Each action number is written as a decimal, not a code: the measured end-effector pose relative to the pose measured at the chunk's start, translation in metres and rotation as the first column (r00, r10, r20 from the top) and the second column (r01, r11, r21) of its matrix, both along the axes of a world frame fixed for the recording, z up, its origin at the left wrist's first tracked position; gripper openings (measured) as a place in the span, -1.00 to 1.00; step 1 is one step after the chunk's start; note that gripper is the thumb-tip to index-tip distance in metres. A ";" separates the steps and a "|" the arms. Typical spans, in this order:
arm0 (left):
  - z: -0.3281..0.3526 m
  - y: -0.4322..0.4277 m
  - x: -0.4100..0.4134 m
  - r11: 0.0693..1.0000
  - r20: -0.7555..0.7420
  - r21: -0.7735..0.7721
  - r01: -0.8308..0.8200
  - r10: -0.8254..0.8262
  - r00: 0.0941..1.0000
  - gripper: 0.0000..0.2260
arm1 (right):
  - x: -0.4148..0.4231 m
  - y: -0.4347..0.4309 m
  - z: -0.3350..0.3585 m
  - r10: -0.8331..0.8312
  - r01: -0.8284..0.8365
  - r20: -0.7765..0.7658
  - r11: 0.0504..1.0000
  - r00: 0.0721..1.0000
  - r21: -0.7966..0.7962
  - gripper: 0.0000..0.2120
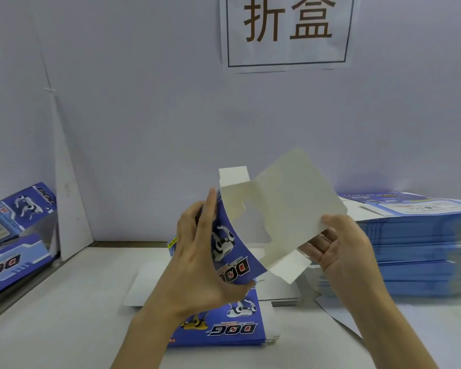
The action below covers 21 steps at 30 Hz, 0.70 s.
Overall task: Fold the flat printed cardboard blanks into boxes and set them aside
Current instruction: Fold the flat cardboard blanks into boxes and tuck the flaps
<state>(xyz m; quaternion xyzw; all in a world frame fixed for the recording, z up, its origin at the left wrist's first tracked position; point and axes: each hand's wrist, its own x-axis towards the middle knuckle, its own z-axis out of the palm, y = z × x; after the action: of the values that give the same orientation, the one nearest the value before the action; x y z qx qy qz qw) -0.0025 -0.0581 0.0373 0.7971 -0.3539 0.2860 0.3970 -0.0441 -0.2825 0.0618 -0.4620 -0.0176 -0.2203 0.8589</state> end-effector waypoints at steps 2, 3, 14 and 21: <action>-0.002 -0.004 -0.001 0.998 0.009 0.058 -0.006 0.006 1.000 0.21 | 0.003 0.003 -0.002 -0.016 0.016 -0.038 1.000 0.999 0.002 -0.91; -0.003 -0.005 -0.002 0.997 -0.005 0.082 -0.003 0.004 1.000 0.22 | 0.004 0.004 -0.003 -0.029 0.028 -0.048 0.999 0.998 -0.023 -0.88; 0.007 -0.009 -0.010 0.990 0.091 -0.027 0.137 -0.134 0.987 0.15 | 0.001 0.033 -0.026 0.541 -0.376 -0.463 0.834 0.702 0.405 -0.85; 0.015 0.010 -0.004 0.994 0.089 -0.020 0.110 -0.108 0.990 0.19 | 0.002 0.037 -0.011 0.314 -0.253 -0.370 0.946 0.875 0.204 -0.84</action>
<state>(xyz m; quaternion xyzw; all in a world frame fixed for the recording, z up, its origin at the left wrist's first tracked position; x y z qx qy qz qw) -0.0069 -0.0482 0.0524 0.7582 -0.4103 0.3031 0.4060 -0.0423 -0.2456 0.0507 -0.4239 0.1058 0.0060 0.8995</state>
